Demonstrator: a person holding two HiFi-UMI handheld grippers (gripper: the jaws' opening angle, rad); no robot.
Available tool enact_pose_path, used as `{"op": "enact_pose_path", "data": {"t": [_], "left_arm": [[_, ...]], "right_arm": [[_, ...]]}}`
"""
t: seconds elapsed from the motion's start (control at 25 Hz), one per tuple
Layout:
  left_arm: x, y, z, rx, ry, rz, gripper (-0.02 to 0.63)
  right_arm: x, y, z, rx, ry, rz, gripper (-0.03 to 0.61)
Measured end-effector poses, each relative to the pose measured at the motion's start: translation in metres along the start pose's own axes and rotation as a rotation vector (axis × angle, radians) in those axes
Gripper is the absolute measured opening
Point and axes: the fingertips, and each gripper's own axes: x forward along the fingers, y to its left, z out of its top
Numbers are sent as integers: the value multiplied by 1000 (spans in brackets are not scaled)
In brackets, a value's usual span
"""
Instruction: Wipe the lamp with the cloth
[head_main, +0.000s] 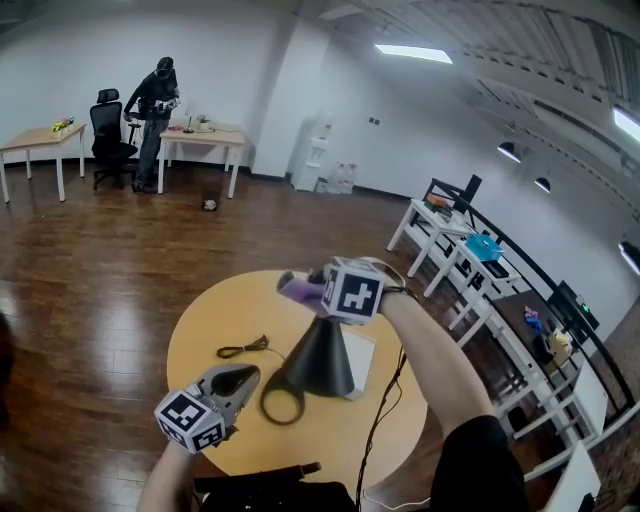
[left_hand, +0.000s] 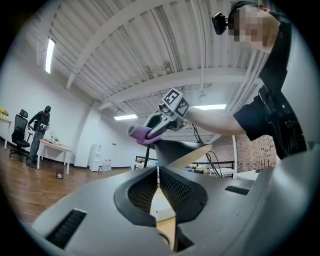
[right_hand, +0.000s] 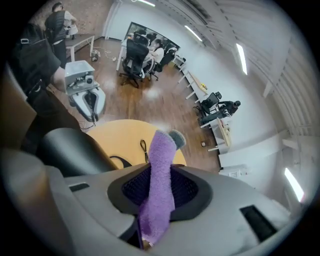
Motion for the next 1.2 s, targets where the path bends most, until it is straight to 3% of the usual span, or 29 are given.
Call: {"op": "enact_pose_path", "data": {"t": [0.52,1.0,1.2], "left_arm": [[-10,-7,-6,-21,40,-52,8],[-23,-18,-5,-52,99,-144,8],[-12,-15,-4,-57,71,-119,8]], "right_arm": [[-54,99,30,60,-285,7,100],[-79,137,47,84,-299,-30,100],[-85,148,46,73,-372,-9,100]]}}
